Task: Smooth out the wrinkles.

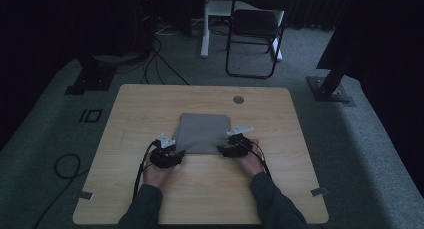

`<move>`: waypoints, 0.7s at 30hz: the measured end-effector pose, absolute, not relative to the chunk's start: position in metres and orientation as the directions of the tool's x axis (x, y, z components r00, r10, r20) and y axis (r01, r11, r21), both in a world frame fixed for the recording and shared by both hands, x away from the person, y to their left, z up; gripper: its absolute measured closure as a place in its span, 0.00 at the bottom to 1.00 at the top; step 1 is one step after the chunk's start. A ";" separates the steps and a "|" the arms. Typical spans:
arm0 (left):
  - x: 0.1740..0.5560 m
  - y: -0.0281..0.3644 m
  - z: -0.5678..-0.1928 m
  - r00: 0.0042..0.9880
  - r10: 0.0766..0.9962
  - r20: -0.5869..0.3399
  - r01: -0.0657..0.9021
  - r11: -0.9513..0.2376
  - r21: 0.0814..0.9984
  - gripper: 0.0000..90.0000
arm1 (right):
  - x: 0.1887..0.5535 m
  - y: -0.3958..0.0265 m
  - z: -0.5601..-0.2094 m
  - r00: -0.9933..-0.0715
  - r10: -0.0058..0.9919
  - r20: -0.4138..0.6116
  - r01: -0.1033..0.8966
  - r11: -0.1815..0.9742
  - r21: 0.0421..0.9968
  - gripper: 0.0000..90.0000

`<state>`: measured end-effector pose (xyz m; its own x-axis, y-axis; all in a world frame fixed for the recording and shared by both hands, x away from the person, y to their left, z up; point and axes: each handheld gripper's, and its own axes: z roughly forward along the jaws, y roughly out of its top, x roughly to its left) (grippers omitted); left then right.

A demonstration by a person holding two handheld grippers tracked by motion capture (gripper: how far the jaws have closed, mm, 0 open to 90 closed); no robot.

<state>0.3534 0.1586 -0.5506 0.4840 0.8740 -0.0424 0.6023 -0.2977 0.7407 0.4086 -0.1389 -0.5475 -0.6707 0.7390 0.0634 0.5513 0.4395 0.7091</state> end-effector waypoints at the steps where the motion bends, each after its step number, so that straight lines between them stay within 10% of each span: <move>1: 0.351 0.161 -0.551 0.481 0.876 -0.044 0.603 -0.294 0.742 0.53 | 0.407 -0.142 -0.547 -0.666 0.743 0.071 0.556 0.431 0.711 0.46; 21: 0.316 0.183 -0.556 0.425 0.905 0.008 0.613 -0.294 0.733 0.49 | 0.368 -0.212 -0.552 -0.595 0.796 0.108 0.591 0.342 0.731 0.44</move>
